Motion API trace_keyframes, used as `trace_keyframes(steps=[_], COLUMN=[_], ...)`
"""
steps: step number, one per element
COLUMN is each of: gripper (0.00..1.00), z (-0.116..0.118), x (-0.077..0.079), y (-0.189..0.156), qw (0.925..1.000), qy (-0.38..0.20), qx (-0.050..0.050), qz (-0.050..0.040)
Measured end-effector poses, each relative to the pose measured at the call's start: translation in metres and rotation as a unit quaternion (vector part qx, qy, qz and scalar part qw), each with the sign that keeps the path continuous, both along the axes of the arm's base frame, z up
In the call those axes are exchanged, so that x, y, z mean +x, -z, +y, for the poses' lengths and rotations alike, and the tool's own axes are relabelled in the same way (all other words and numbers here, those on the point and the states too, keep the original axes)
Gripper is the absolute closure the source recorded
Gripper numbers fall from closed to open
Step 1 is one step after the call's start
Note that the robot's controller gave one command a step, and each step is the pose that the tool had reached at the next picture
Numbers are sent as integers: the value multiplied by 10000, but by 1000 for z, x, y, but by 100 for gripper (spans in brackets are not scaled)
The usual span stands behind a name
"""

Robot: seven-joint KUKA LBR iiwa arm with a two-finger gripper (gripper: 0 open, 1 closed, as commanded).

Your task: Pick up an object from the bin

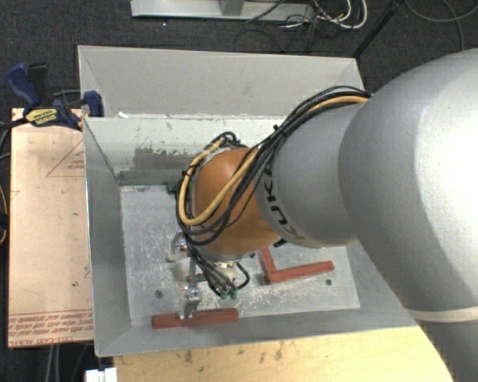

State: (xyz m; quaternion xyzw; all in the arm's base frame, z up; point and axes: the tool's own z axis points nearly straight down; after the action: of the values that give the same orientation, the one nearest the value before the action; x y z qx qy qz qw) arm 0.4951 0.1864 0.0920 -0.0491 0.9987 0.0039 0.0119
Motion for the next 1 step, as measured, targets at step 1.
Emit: trace_keyframes(steps=[1], gripper=[0], z=[-17], x=[12], y=[12], qw=[9998], qy=[184], qx=[-13], qz=[58])
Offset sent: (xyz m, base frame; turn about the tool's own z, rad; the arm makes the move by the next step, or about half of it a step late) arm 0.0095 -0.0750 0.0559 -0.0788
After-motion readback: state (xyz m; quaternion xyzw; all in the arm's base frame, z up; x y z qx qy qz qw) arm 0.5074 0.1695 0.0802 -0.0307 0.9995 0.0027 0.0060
